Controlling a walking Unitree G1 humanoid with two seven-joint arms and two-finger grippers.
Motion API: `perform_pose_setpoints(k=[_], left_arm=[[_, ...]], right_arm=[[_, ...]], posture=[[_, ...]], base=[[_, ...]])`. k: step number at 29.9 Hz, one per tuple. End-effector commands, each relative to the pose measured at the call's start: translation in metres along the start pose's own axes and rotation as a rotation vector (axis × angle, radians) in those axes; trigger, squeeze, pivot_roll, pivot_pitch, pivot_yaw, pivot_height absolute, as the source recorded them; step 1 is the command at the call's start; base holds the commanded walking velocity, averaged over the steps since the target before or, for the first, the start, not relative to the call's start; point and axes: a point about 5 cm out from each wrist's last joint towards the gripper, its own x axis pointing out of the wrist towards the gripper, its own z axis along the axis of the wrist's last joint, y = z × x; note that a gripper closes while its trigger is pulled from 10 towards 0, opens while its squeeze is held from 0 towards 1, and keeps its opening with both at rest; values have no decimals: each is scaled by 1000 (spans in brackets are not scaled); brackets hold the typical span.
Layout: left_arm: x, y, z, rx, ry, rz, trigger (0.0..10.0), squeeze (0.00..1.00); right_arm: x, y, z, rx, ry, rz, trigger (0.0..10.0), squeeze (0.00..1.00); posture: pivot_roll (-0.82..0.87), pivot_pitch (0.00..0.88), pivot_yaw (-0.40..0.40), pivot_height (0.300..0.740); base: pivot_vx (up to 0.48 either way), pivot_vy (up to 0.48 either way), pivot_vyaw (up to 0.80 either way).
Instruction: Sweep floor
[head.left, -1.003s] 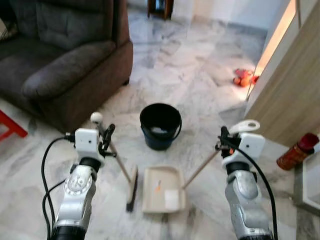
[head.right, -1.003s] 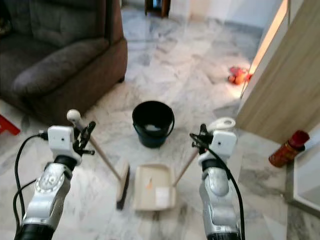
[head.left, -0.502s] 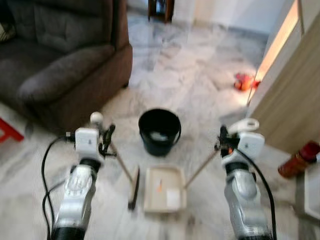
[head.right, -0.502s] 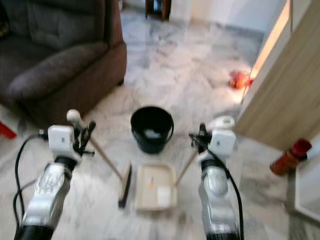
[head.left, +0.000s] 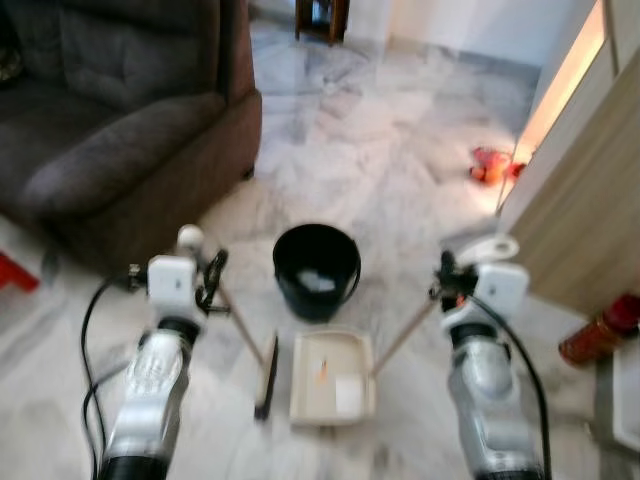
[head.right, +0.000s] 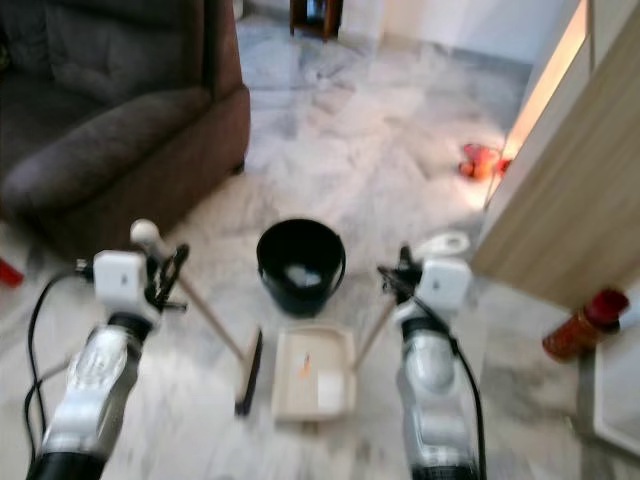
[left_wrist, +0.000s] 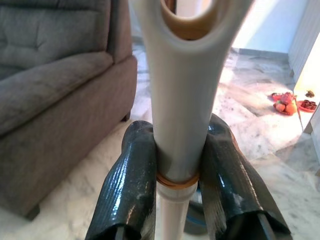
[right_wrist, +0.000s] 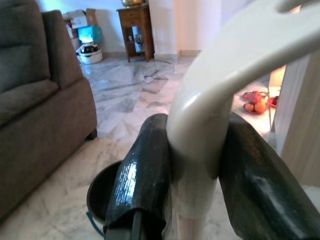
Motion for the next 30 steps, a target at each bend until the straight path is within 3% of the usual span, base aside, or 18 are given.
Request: perform_pose_setpoints(k=[1, 14, 19, 30], left_arm=[[2, -2, 9, 12, -47, -11, 10000, 0], [1, -3, 7, 11, -40, -16, 10000, 0], [1, -3, 7, 10, -39, -18, 10000, 0], [1, -3, 6, 11, -34, -21, 10000, 0]], right_arm=[[2, -2, 10, 19, -48, -8, 10000, 0], [1, -4, 17, 13, -73, -5, 10000, 0], [2, -6, 25, 55, -90, -19, 10000, 0], [-6, -15, 55, 26, -160, 5, 10000, 0]], posture=[[38, 111, -3, 740], [36, 114, -4, 740], [35, 117, -3, 740], [32, 117, -1, 740]], base=[[274, 0, 0], [0, 0, 0], [0, 0, 0], [0, 0, 0]])
